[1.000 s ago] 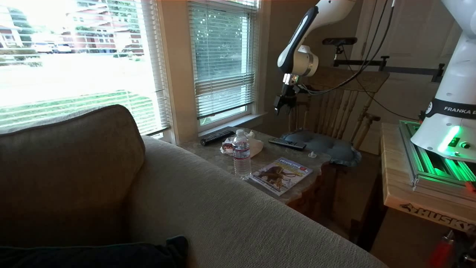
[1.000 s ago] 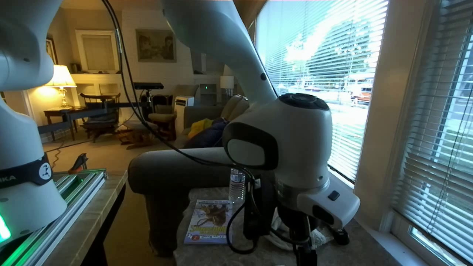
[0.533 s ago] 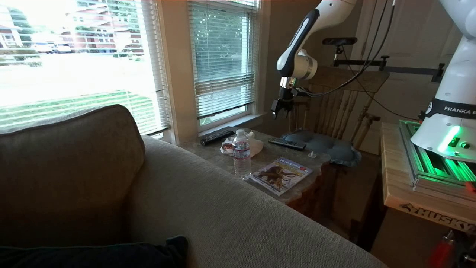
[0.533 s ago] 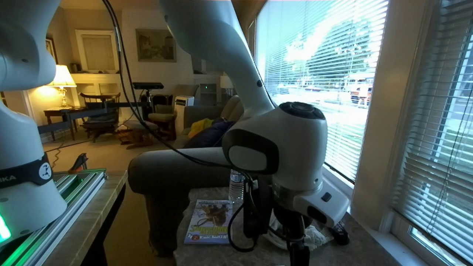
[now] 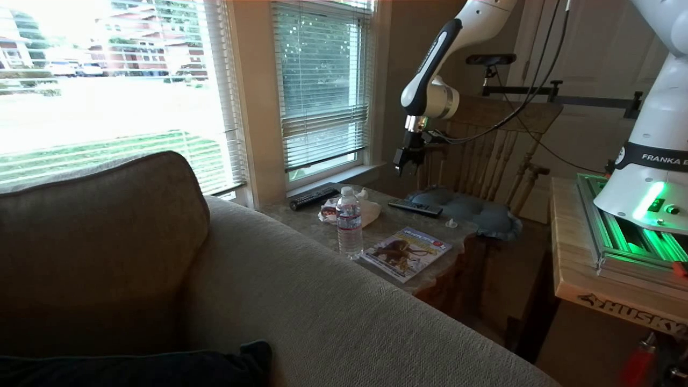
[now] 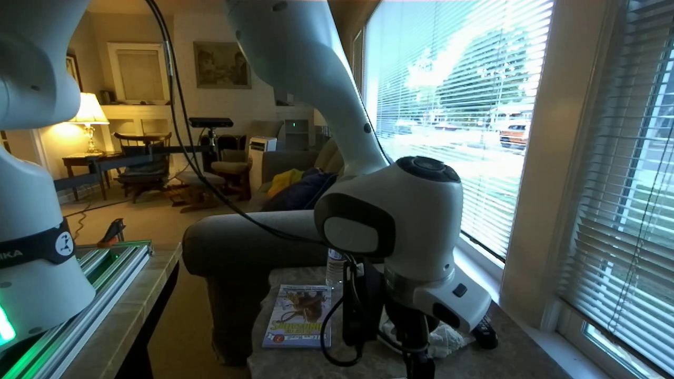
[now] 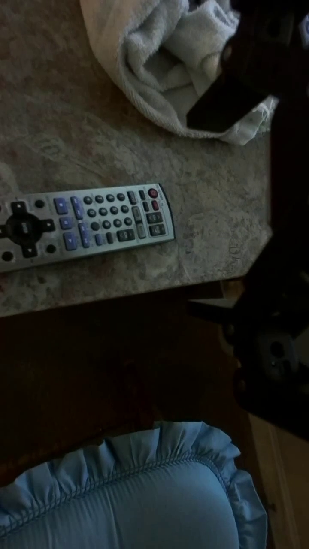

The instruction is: Put the grey remote control on top of the white towel then press a button on the remote control.

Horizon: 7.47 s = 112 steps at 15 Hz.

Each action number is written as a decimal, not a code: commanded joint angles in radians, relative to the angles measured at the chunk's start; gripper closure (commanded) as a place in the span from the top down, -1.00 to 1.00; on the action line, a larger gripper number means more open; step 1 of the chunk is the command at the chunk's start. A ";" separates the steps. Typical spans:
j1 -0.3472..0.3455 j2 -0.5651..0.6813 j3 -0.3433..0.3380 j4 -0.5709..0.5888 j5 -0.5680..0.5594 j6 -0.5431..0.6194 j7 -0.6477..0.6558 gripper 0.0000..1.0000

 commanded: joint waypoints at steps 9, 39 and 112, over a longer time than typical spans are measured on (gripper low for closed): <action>0.004 0.050 0.054 -0.012 -0.115 -0.049 0.034 1.00; 0.126 0.189 -0.069 0.000 -0.338 0.126 0.139 0.45; 0.214 0.213 0.013 0.485 -0.361 -0.256 0.087 1.00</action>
